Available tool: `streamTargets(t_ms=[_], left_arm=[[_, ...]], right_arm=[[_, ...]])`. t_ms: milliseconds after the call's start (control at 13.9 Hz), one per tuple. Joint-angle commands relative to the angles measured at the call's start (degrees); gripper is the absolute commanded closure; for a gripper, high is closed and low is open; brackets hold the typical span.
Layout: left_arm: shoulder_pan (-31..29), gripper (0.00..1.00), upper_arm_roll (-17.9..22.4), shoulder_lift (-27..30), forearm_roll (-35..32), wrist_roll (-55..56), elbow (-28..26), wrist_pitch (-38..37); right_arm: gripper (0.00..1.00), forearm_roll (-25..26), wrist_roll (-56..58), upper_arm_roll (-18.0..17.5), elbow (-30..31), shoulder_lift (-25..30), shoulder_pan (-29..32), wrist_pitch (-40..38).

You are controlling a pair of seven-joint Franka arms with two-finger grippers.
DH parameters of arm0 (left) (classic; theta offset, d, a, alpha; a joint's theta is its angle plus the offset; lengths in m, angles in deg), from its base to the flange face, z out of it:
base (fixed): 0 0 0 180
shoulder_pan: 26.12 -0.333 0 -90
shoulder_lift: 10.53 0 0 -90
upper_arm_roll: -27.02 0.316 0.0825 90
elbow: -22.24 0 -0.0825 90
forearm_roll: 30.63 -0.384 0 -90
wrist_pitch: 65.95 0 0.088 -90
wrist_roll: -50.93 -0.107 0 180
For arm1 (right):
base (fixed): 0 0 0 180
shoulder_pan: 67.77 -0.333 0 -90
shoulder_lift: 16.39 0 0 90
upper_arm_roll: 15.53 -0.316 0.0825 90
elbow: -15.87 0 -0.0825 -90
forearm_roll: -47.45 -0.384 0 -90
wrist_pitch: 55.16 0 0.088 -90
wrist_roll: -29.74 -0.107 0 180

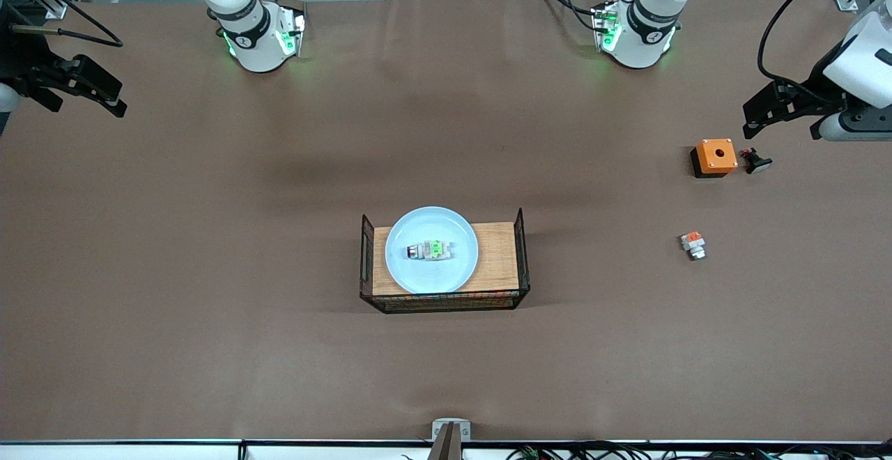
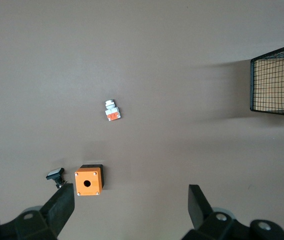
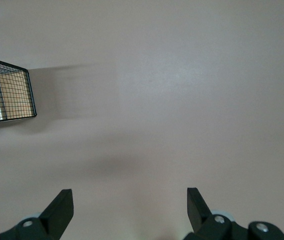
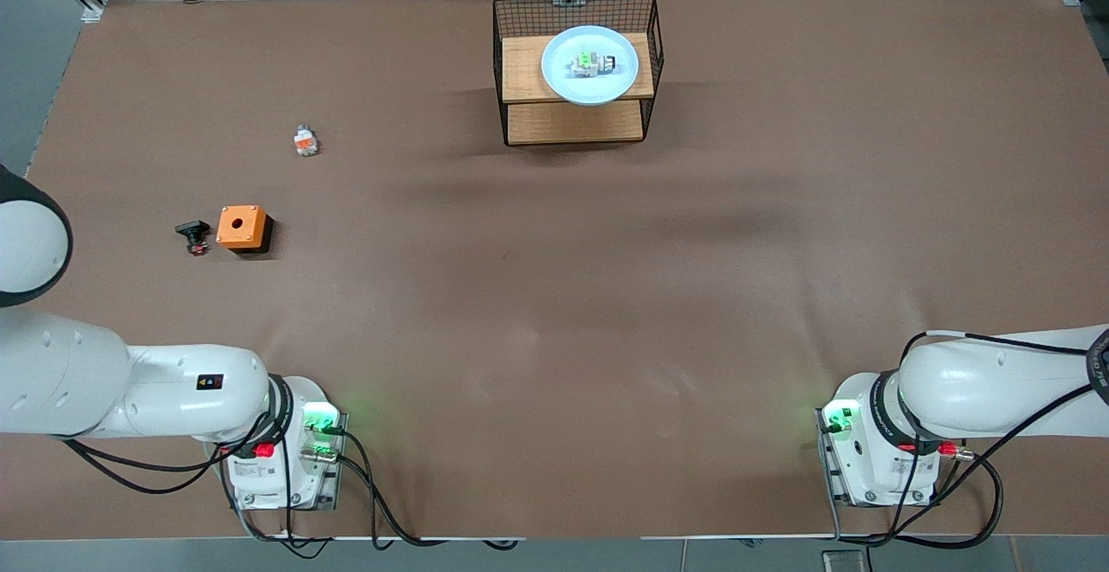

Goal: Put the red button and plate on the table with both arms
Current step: 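Move the left gripper over the green button on the white plate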

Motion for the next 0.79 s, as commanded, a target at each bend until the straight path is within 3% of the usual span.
streamTargets(t_ms=[0,360,720], left_arm=[[-0.8,0.0,-0.7,1.3,0.0,-0.8,-1.0,0.5],[-0.2,0.0,-0.9,-0.6,1.8,2.4,-0.7,0.4],[0.0,0.0,-7.7,-2.3,3.7,32.0,0.2,0.7]], right_arm=[[0.0,1.1,0.4,0.0,-0.4,0.2,0.1,-0.3],[0.0,1.2,-0.1,0.2,-0.5,0.2,0.2,-0.2],[0.0,1.2,-6.6,-0.2,-0.2,0.2,-0.7,-1.6]])
